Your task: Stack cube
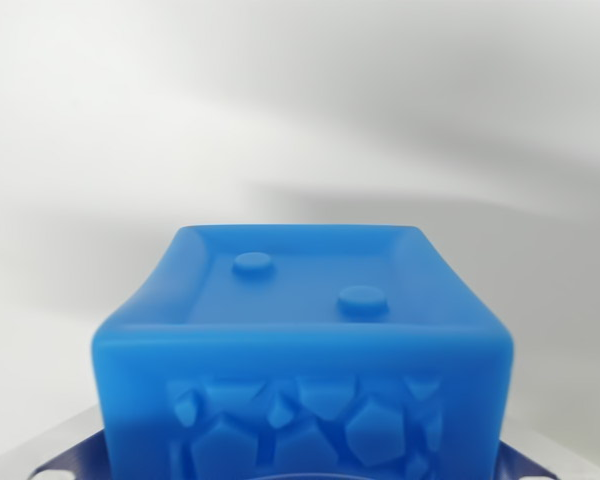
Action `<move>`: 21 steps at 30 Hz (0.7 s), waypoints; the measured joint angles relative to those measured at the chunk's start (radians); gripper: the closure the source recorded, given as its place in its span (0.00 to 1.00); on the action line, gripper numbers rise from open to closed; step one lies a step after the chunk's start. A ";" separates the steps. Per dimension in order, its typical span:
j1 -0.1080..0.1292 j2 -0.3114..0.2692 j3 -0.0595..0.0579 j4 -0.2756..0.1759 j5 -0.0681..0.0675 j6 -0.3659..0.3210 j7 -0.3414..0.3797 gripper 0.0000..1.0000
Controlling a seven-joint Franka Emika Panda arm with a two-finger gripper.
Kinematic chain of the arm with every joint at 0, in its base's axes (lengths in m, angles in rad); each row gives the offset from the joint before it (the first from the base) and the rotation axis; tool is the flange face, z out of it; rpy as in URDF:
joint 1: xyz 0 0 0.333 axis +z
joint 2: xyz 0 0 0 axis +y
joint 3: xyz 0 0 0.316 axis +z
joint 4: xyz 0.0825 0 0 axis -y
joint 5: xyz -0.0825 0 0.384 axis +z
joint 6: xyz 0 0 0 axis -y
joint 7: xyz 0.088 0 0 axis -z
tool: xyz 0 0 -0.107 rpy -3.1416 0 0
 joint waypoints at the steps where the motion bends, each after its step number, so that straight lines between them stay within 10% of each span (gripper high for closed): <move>1: 0.000 -0.007 0.001 -0.001 0.002 -0.006 -0.001 1.00; 21: 0.000 -0.159 0.003 -0.021 0.028 -0.132 -0.018 1.00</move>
